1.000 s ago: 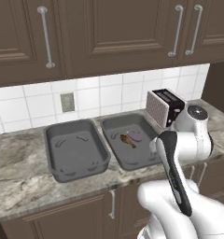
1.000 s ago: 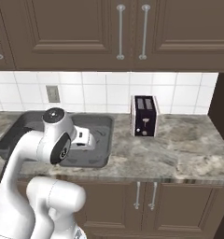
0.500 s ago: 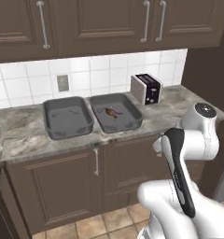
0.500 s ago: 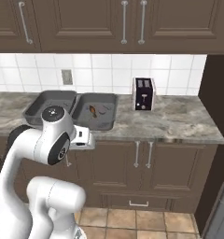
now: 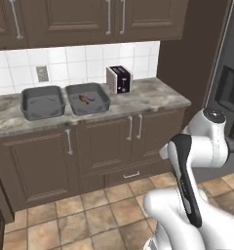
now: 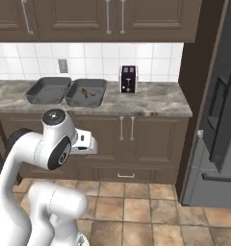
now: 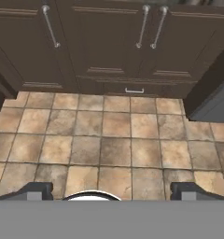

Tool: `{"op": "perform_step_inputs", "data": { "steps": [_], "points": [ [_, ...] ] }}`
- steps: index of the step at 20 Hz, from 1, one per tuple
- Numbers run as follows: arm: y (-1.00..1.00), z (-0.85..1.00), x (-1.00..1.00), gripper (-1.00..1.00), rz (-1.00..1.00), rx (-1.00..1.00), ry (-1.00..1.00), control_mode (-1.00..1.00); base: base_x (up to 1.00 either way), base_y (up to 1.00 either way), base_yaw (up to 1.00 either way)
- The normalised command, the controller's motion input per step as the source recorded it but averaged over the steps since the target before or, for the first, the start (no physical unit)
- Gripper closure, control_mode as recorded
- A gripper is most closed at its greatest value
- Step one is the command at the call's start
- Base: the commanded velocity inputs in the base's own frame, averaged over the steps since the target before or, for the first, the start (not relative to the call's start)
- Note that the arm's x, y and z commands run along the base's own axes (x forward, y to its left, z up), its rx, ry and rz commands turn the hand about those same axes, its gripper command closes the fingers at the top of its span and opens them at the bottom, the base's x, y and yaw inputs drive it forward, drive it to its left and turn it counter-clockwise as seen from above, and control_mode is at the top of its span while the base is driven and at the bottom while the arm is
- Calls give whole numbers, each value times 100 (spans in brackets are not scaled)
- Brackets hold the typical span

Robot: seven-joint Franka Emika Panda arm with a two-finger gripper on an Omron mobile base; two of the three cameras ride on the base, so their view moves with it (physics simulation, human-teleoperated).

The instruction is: Place one eggplant and one chicken drumstick in each tupperware on the nearby counter, to pack two identical lunches.

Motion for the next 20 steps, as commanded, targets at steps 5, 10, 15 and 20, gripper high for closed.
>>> {"op": "perform_step_inputs", "data": {
  "steps": [5,10,15,20],
  "points": [
    [0,0,0,-100,0,0,0,100,-85,-95,-2],
    [0,0,0,-100,0,0,0,100,-2,-100,-3],
    [0,0,0,-100,0,0,0,100,62,-100,-3],
    [0,0,0,-100,0,0,0,100,64,-100,0]
  ]
}}
